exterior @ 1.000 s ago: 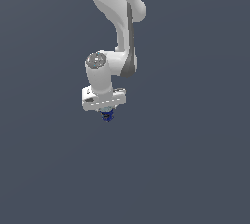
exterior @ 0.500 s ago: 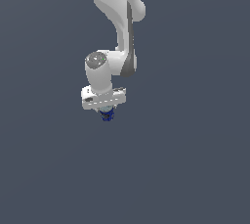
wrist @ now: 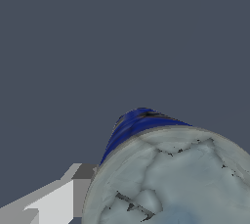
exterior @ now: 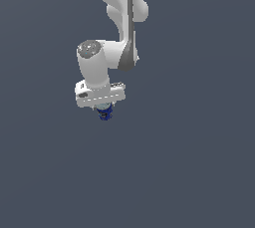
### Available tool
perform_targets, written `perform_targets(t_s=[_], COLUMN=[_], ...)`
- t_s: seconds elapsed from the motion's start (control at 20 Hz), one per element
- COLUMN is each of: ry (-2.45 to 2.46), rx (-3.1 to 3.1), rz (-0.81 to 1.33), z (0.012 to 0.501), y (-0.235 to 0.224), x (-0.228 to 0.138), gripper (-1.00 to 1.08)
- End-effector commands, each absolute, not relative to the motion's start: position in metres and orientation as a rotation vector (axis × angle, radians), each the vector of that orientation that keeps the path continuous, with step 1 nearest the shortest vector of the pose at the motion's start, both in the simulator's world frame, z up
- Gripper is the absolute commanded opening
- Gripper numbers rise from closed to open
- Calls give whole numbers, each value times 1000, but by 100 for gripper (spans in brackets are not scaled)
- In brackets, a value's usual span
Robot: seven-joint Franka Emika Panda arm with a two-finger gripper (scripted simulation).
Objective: Pick up the object and move it to a goal position.
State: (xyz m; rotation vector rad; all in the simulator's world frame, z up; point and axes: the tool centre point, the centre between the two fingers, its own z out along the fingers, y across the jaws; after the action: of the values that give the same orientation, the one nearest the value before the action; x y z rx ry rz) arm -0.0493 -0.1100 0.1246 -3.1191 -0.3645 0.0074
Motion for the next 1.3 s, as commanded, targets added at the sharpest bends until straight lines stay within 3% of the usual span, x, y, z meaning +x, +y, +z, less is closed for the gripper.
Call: perform_targets(t_s=[0.0,0.75,1.25], ry=[-365,-366,-366], rx=[-3120,-3120,-3120], rz=[0,0,0], z=[147,292,345], y=[-116,-162,-179], x=[-45,-16,-2], gripper=[-100,-100,-100])
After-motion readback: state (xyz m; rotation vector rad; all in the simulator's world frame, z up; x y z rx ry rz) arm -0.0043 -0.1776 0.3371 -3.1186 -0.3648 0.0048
